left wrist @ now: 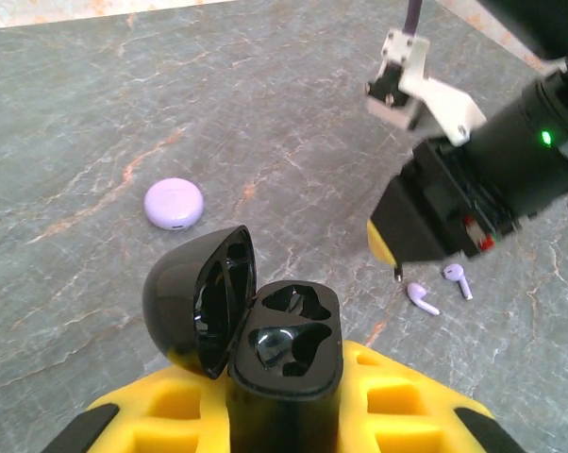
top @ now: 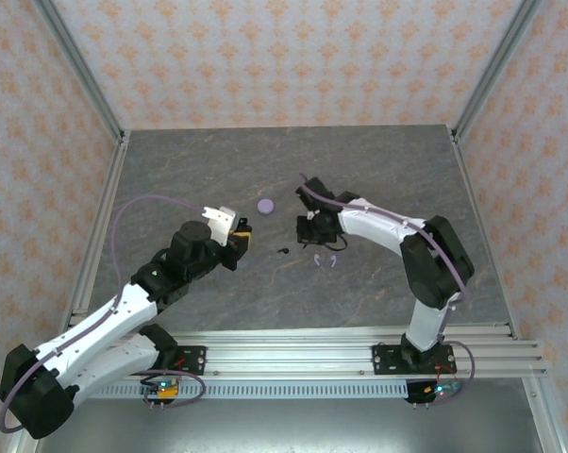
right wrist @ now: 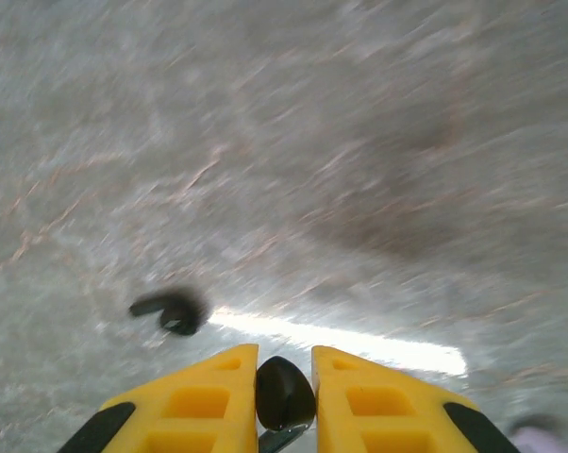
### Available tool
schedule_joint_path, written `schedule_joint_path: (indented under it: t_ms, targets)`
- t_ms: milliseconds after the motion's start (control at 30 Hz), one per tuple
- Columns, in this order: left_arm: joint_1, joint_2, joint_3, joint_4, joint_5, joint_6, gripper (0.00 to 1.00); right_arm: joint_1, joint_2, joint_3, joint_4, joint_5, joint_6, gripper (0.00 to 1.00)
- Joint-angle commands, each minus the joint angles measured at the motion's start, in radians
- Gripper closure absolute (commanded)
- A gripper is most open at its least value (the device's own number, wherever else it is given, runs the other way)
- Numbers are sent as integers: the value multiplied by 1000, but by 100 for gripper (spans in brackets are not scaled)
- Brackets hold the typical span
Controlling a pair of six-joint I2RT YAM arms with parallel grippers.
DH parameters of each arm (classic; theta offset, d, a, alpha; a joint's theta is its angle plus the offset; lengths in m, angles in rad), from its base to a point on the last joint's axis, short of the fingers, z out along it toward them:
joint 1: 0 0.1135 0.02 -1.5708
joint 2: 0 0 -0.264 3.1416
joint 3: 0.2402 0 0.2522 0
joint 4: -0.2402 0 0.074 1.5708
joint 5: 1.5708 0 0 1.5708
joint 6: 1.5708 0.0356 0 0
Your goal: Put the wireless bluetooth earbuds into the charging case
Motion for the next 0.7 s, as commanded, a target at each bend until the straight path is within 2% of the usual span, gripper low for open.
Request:
schedule_joint_path:
  t_ms: [0,233,667]
  targets:
    - [-7,14,-13,79,44,-29,85,-61,2,43,-95,43,-99,81]
    - [-8,57,10,69,61,-32,85,-146,114,152,-200,61,-223,81]
    - [-8,69,25,58,65,-26,85,-159,299,306,-324,9,-342,80]
